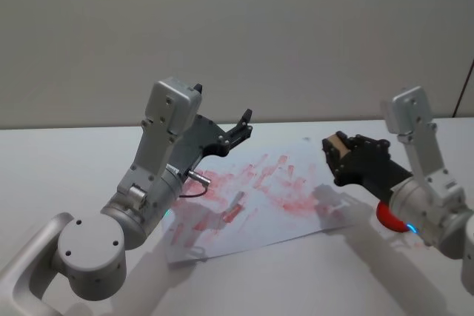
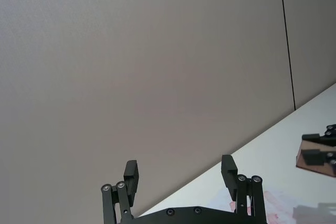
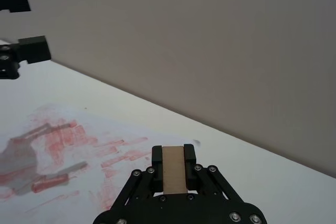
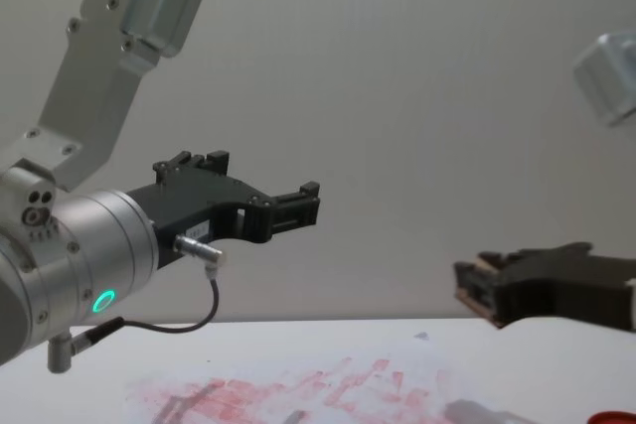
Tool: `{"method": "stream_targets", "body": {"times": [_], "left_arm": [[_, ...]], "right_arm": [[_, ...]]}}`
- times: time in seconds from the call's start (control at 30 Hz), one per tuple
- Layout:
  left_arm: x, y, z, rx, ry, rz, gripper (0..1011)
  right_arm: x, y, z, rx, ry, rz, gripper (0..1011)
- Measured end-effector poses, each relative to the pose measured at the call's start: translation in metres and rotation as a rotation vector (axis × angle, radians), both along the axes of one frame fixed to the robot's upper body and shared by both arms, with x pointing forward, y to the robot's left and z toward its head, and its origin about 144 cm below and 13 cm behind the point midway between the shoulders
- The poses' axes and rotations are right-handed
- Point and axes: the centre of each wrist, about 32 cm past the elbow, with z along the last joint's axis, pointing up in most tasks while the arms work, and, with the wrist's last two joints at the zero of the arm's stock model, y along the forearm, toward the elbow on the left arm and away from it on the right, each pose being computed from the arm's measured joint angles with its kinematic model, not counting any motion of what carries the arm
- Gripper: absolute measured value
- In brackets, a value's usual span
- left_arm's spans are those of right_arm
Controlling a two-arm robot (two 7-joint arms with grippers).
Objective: Use the one hand to pick up the stamp and affix it onto the A4 paper.
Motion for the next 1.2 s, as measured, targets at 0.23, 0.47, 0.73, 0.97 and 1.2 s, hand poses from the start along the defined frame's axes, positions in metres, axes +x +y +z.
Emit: {"method": "stream_targets", "body": {"times": [0.23, 0.47, 0.73, 0.97, 1.2], "left_arm": [[0.0, 0.0, 0.0, 0.0, 0.0, 0.0, 1001], [0.0, 0.0, 0.0, 0.0, 0.0, 0.0, 1001], [0.0, 0.0, 0.0, 0.0, 0.0, 0.0, 1001], [0.0, 0.0, 0.0, 0.0, 0.0, 0.0, 1001], [0.0, 0.0, 0.0, 0.0, 0.0, 0.0, 1001]], "right_arm": [[0.009, 0.006, -0.009, -0.028, 0.032, 0.07, 217], [0.013, 0.009, -0.022, -0.053, 0.087, 0.104, 217], [0.014, 0.007, -0.033, -0.072, 0.13, 0.11, 217], [0.015, 0.006, -0.039, -0.083, 0.151, 0.113, 217], [0.017, 0.006, -0.045, -0.09, 0.168, 0.116, 217]]}}
